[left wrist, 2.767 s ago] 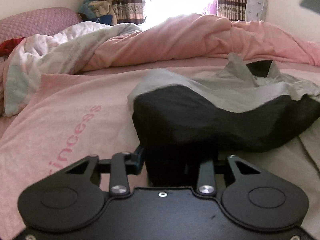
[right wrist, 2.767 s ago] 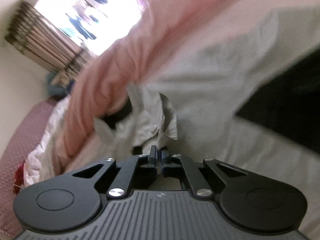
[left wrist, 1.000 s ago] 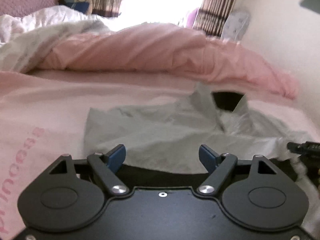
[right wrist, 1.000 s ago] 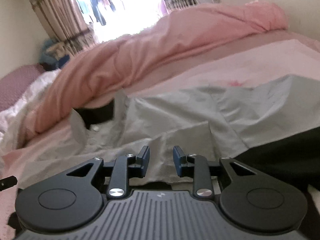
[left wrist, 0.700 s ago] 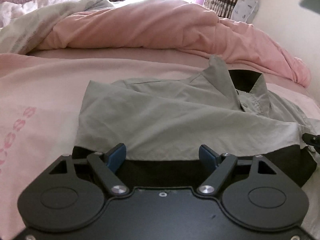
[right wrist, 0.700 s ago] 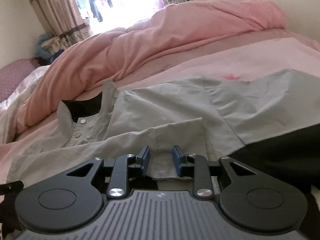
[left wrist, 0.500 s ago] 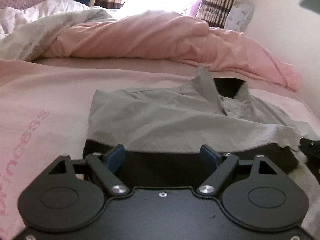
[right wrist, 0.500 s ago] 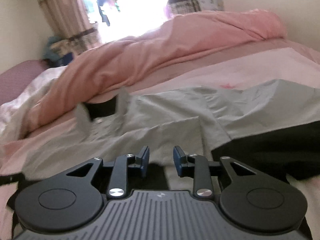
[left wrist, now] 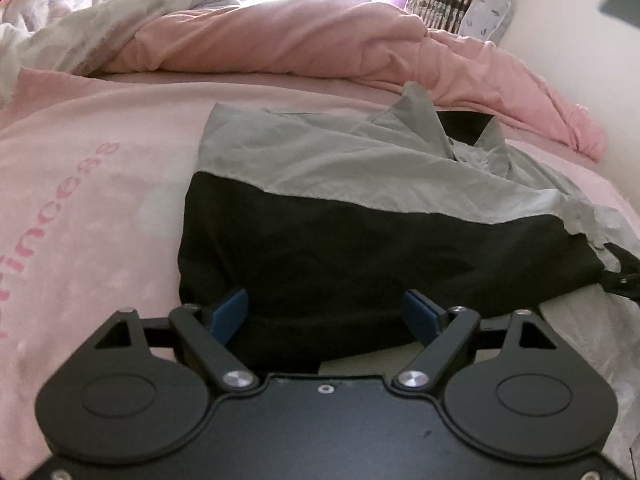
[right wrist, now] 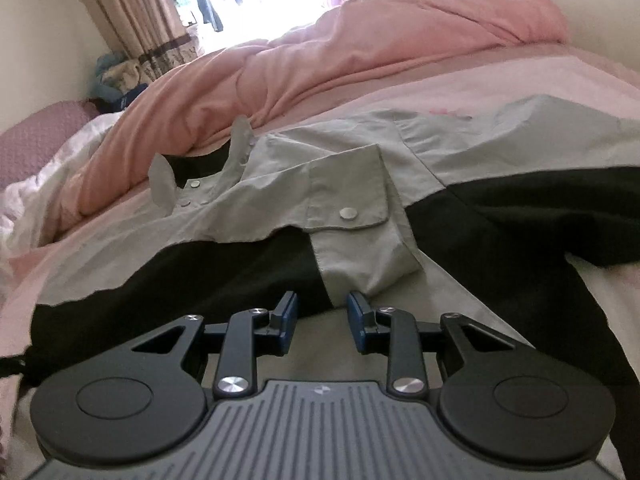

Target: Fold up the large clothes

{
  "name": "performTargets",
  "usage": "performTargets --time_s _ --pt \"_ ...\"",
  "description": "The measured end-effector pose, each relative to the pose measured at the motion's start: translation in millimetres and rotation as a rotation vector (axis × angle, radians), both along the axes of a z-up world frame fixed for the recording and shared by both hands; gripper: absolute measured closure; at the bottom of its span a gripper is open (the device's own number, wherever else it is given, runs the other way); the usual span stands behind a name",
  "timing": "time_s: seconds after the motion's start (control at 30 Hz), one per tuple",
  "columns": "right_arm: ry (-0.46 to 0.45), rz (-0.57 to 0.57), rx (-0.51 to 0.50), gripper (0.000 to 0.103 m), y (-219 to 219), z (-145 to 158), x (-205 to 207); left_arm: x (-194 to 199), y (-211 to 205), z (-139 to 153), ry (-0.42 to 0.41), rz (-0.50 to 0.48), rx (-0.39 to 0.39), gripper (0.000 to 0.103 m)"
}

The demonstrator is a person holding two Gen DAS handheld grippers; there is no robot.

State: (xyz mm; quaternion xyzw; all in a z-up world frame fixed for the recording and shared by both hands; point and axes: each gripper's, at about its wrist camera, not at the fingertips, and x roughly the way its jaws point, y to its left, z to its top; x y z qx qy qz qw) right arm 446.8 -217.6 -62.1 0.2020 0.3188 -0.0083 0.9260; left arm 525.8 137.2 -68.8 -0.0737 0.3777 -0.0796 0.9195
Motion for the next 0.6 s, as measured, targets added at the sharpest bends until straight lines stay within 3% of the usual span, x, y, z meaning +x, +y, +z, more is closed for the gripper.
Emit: performTargets --time_s 0.13,0.23,0.4,0.6 --pt "-0.017 -0.080 0.132 0.059 -43 8 -26 -8 -5 12 -0.001 0.013 -0.019 0.017" --pt "-0.044 -0.180 0.201 0.055 -98 11 -58 -18 -1 22 -0.012 0.013 -0.045 0.017" --pt "-0.068 -0.450 0.279 0.053 -207 2 -123 -40 0 34 -0.045 -0.009 -0.005 0.017" --pt "-0.110 -0.687 0.400 0.054 -295 -25 -163 -42 -6 37 -0.048 -0.004 0.020 0.015"
